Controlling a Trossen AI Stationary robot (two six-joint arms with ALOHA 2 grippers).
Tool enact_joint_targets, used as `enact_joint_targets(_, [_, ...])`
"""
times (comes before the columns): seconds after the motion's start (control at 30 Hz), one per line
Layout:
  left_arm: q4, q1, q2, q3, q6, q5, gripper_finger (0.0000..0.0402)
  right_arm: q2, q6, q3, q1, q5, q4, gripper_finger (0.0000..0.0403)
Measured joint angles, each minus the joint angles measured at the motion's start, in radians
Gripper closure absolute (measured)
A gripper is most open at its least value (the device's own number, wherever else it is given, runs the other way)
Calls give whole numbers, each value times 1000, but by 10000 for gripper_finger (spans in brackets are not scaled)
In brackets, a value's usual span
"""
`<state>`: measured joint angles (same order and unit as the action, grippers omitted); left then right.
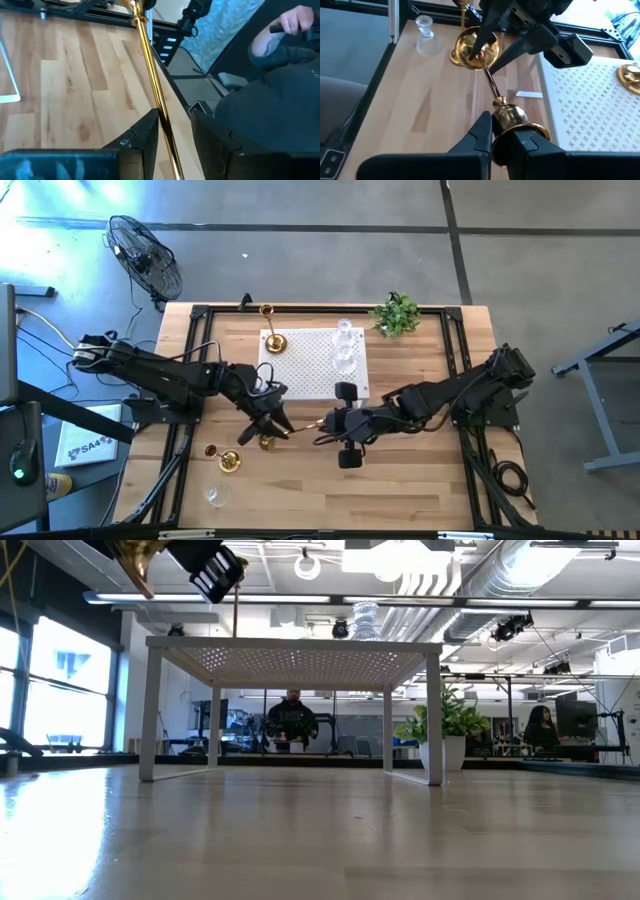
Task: Pick & Place candle stick holders
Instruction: Put the right gold candle holder on the shelf aligned with the other gold candle holder
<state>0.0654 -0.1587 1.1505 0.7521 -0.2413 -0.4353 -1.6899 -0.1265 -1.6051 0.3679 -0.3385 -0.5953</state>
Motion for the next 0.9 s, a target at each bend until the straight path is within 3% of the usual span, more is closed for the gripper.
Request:
enact_joint_targets(0.4, [-2,-6,0,0,-3,36,289,0,23,0,-2,-8,45,390])
enact_joint_targets(0.67, [-10,-6,0,0,0,156,289,0,40,0,-2,-11,41,390])
enact_joint_targets(0.9, [-24,-6,0,0,17,155,289,0,39,0,-2,-3,40,390])
